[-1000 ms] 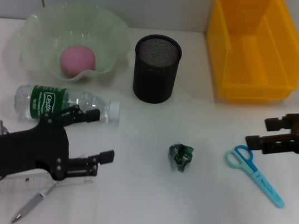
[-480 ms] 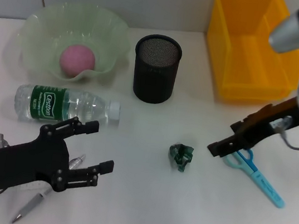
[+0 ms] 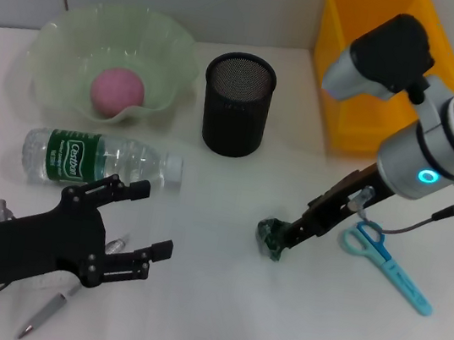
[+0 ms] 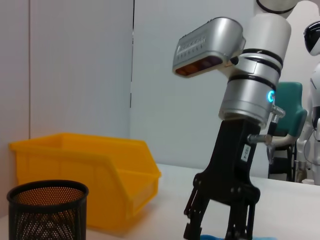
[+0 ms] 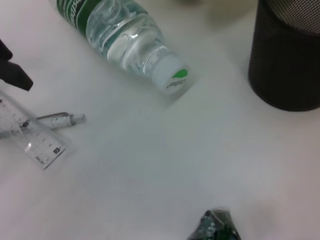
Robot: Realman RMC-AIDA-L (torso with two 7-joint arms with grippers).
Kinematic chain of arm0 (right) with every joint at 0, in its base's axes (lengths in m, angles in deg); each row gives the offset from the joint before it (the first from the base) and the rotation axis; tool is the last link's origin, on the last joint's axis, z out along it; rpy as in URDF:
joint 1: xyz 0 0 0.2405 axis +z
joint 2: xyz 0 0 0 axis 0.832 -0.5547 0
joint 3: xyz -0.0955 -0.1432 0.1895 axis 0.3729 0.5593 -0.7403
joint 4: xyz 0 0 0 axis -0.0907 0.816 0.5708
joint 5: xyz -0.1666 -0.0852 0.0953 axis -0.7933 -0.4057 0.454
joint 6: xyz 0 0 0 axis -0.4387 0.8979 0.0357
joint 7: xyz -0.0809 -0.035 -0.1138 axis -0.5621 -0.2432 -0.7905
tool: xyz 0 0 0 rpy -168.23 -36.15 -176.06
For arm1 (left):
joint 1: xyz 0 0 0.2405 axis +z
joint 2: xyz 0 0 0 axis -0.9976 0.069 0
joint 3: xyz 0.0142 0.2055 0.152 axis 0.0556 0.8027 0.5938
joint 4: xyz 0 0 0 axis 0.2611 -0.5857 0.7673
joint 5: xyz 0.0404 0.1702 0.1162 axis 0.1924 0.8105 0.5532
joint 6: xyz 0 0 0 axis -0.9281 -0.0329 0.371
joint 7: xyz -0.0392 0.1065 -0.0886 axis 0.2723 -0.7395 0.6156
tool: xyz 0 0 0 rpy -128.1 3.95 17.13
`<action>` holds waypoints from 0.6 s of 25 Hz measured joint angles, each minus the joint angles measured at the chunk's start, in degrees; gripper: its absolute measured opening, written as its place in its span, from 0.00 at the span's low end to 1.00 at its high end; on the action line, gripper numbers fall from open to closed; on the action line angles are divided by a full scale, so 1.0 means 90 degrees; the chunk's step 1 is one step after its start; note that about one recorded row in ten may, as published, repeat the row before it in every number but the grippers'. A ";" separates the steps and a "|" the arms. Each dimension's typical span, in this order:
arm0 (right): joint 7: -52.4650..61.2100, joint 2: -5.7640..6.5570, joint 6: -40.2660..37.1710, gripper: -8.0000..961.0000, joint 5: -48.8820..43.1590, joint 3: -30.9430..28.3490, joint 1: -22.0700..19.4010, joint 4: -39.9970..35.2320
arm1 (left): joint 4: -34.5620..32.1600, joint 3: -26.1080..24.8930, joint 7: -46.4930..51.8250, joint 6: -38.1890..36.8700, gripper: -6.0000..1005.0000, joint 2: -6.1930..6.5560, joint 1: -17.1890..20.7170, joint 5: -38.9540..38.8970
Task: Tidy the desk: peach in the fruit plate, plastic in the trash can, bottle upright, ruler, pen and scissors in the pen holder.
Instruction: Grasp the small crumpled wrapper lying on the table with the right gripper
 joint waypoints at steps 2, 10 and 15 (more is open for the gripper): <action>0.0054 -0.0005 0.0078 0.84 -0.0002 0.0102 0.0079 0.0158 | -0.0001 0.0000 0.0000 0.0000 0.85 0.0000 0.0000 0.0006; 0.0118 -0.0018 0.0421 0.82 -0.0008 0.0346 0.0297 0.0685 | 0.0031 0.0025 -0.0074 -0.0009 0.85 0.0000 0.0015 0.0016; 0.0117 -0.0023 0.0570 0.80 0.0006 0.0396 0.0431 0.0993 | 0.0038 0.0036 -0.0096 -0.0021 0.85 0.0000 0.0050 0.0016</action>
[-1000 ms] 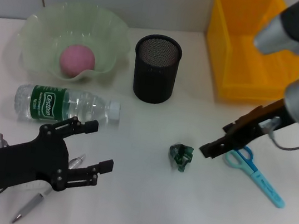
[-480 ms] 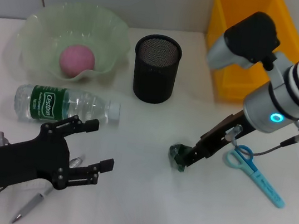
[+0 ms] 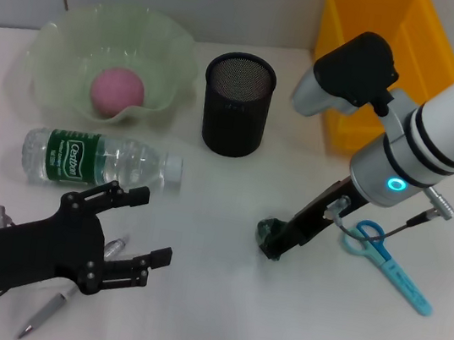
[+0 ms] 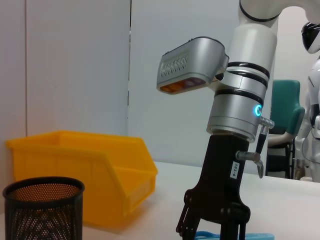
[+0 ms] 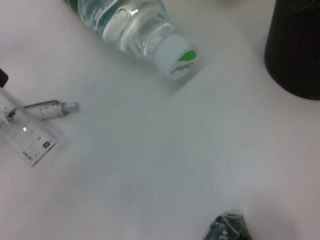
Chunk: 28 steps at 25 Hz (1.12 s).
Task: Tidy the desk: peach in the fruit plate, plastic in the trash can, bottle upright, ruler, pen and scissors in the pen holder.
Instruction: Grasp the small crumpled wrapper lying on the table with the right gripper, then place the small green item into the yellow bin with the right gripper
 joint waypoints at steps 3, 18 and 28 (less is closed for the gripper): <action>-0.0001 -0.0005 0.0090 0.79 0.0001 0.0131 0.0042 0.0054 | 0.0019 -0.0028 -0.0059 -0.0017 0.85 0.0000 0.0021 0.0000; 0.0088 -0.0005 0.0245 0.74 0.0013 0.0393 0.0103 0.0088 | 0.0026 0.0003 -0.0065 -0.0009 0.85 -0.0009 -0.0009 0.0000; 0.0097 0.0002 0.0199 0.53 0.0030 0.0328 0.0056 0.0003 | 0.0025 -0.0022 -0.0119 0.0015 0.85 -0.0010 -0.0018 0.0000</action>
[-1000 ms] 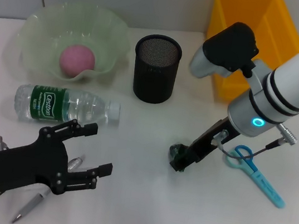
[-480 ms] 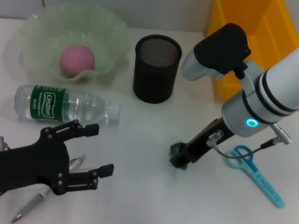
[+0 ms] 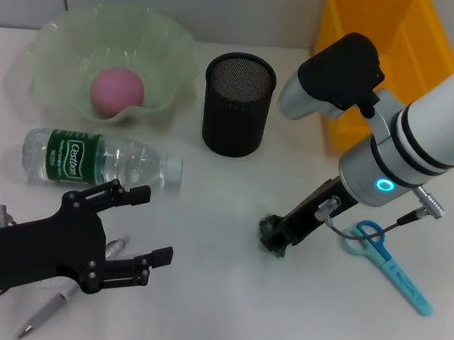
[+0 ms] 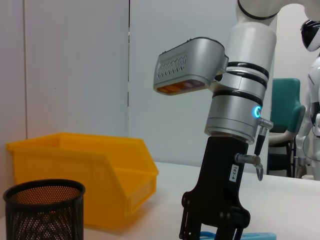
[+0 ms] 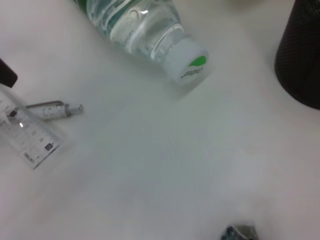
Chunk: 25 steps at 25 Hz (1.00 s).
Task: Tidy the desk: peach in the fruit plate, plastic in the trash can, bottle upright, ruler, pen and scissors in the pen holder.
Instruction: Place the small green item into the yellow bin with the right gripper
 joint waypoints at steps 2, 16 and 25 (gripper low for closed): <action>0.0017 0.0003 -0.0017 0.51 -0.0012 -0.0008 -0.0017 -0.0023 | -0.0001 -0.0009 -0.0010 0.0000 0.85 0.0000 0.0019 0.0000; 0.0094 0.0042 -0.0603 0.41 -0.0988 -0.1930 -0.0787 -0.2401 | 0.0000 -0.0013 -0.0015 -0.0002 0.85 0.0000 0.0001 -0.0001; 0.0062 0.0043 0.1178 0.33 -0.2014 -0.2172 -0.0774 -0.2286 | -0.0018 -0.0007 -0.0015 -0.0013 0.85 -0.0006 -0.0021 -0.0010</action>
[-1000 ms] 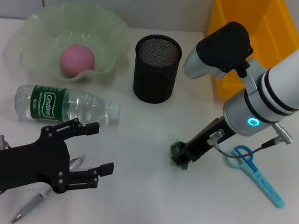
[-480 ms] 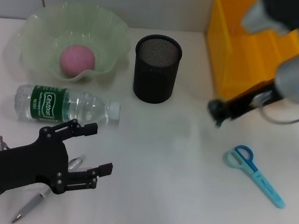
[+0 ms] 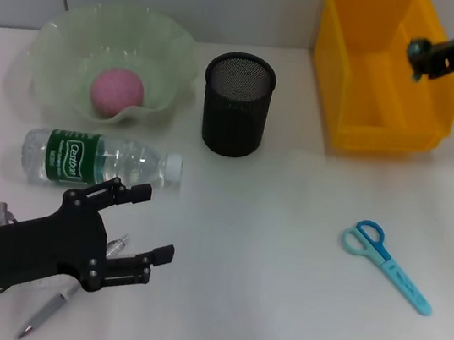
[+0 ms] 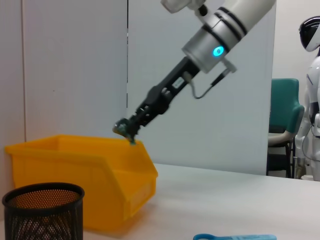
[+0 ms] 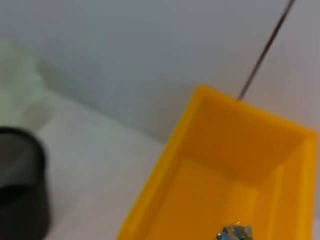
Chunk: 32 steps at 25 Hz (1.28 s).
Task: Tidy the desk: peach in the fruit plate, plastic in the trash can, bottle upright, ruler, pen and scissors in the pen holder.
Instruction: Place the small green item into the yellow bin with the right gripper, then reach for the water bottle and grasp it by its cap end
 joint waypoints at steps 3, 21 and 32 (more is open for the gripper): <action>-0.0002 -0.0007 0.0725 0.31 -0.0038 -0.0002 0.0183 0.0683 | -0.0001 -0.0004 0.0000 -0.0002 0.85 0.0000 0.0000 -0.0012; -0.0112 -0.0024 0.1129 0.72 0.1091 0.0022 -0.0693 0.0083 | -0.0407 -0.0057 0.0038 0.0019 0.84 -0.0014 -0.0005 -0.0039; -0.3782 -0.0047 0.0498 0.88 0.6304 0.0285 -0.3557 -0.1134 | -0.1305 -0.0031 0.0758 0.0036 0.84 0.0006 -0.0182 0.0011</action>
